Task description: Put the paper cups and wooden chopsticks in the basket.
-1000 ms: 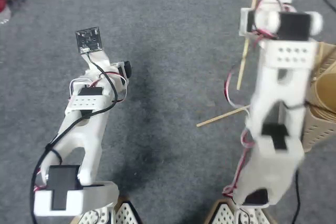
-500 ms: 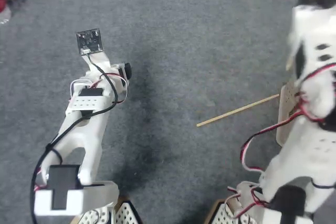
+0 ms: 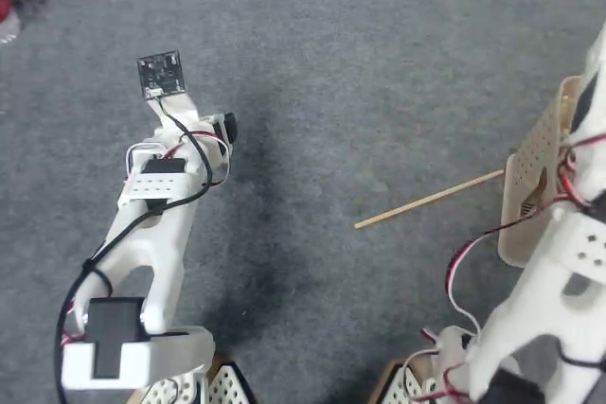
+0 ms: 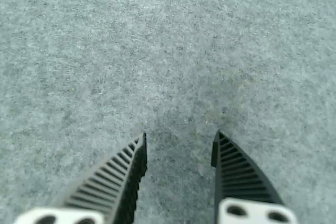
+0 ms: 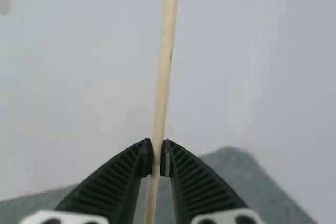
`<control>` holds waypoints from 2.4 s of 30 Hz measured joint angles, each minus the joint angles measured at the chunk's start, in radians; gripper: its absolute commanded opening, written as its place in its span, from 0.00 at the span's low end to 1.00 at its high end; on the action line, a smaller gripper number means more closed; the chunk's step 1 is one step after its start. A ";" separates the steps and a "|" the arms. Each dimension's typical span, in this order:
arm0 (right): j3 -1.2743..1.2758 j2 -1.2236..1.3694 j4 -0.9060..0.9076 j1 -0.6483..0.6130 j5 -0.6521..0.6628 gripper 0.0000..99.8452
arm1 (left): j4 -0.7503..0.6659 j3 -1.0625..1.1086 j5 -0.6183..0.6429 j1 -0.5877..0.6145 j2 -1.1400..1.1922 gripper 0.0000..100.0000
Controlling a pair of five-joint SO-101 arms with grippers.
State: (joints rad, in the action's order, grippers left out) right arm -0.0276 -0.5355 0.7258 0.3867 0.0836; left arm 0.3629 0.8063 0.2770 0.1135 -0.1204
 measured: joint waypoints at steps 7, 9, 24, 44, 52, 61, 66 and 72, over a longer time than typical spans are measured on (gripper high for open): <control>0.535 -0.172 -0.588 0.051 0.103 0.01 | 0.000 0.000 0.000 0.000 0.000 0.20; 0.620 -0.183 -0.692 0.049 0.146 0.01 | 0.000 0.000 0.000 0.000 0.000 0.20; 0.779 -0.186 -0.876 0.048 0.209 0.20 | 0.000 0.000 0.000 0.000 0.000 0.20; 0.575 -0.296 -0.207 -0.175 0.209 0.18 | 0.000 0.000 0.000 0.000 0.000 0.20; 0.419 -0.040 0.414 -0.489 0.310 0.18 | -0.003 0.000 0.000 0.000 0.000 0.20; 0.416 0.419 0.609 -0.516 1.060 0.05 | -0.003 0.000 0.000 0.000 0.000 0.20; 0.414 0.503 0.480 -0.477 1.148 0.07 | -0.003 0.000 0.000 0.000 0.000 0.20; 0.414 0.621 0.450 -0.476 1.194 0.25 | -0.011 0.000 0.000 0.000 0.000 0.20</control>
State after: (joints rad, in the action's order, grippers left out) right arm 0.3867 0.0859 1.1753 -0.0890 1.2774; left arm 0.3521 0.8063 0.2770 0.1135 -0.1204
